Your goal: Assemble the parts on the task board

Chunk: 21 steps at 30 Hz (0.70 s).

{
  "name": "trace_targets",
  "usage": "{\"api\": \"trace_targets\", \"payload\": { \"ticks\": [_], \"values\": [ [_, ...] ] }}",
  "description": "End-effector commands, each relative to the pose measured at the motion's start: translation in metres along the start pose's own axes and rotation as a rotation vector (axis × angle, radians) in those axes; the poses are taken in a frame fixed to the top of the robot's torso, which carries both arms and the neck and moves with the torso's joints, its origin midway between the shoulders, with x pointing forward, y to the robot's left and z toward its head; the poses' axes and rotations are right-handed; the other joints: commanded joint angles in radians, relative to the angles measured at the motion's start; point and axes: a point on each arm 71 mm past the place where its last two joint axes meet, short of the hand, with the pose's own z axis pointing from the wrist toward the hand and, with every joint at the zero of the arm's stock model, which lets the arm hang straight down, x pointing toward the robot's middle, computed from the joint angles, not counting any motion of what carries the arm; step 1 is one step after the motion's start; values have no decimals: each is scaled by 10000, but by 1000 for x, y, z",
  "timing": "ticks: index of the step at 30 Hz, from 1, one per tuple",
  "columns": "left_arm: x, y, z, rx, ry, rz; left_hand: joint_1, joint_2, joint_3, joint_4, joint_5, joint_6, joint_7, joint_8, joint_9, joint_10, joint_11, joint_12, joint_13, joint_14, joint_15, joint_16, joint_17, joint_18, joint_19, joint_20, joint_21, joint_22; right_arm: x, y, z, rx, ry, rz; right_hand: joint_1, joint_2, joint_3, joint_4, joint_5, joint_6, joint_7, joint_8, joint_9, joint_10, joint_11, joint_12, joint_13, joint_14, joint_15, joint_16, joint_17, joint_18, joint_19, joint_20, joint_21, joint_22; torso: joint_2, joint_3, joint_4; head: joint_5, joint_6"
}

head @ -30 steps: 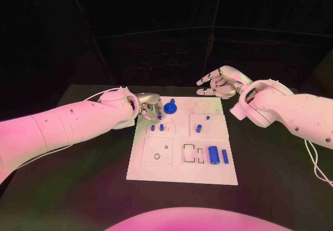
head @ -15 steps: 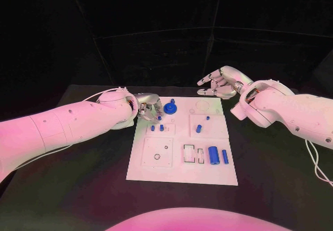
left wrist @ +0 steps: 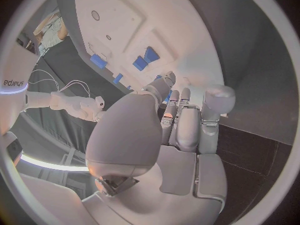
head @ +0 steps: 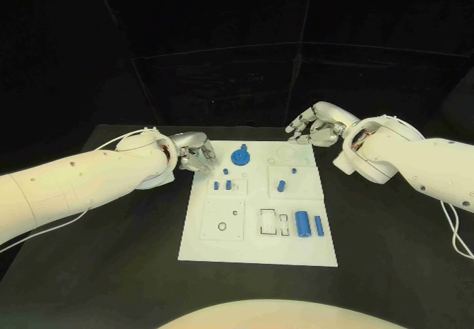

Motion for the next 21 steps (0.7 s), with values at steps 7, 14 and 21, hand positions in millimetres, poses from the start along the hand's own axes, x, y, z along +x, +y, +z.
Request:
{"api": "trace_targets", "payload": {
  "ticks": [7, 14, 21],
  "values": [
    [-28, 16, -27, 901, -3057, -5955, -297, 205, -74, 299, 39, 502, 120, 298, 31, 717, -53, 465, 92, -546, -63, -807, -1483, 460, -717, -84, -1953, -1459, 14, -8, -7, 545, 1063, -4166, 11, -326, 580, -50, -204, 339, -68, -33, -10, 481, -8, -1317, -1622, 332, 3, -178, -157, 68, 150, 63, 7, 119, 7, -9, 6, -408, 256],
    [-31, 14, -37, 1478, -3781, -10197, -390, 299, -159, 477, 33, 437, 163, 364, -10, 656, -13, 677, 87, -1809, -2, -2393, -4083, 666, -1644, -4, -3728, -2713, 27, -14, -15, 894, 1222, -5174, -67, -461, 984, -25, -803, 414, -71, -113, -18, 605, 4, -1633, -2127, 341, 9, -281, -310, 56, 202, 60, 35, 160, 5, -10, -13, -578, 332],
    [-28, -1, -38, 2038, -3674, -11535, -385, 360, -214, 508, 38, 435, 154, 409, -10, 731, -35, 828, 113, -2062, -2, -2669, -4522, 670, -1732, -1, -3916, -2847, 39, -13, -16, 864, 1523, -5437, -242, -687, 1139, 46, -978, 217, -94, -272, -35, 385, 42, -1935, -2514, 329, 51, -475, -615, 46, 236, 100, 59, 202, 16, 3, -3, -584, 414]
  ]
}}
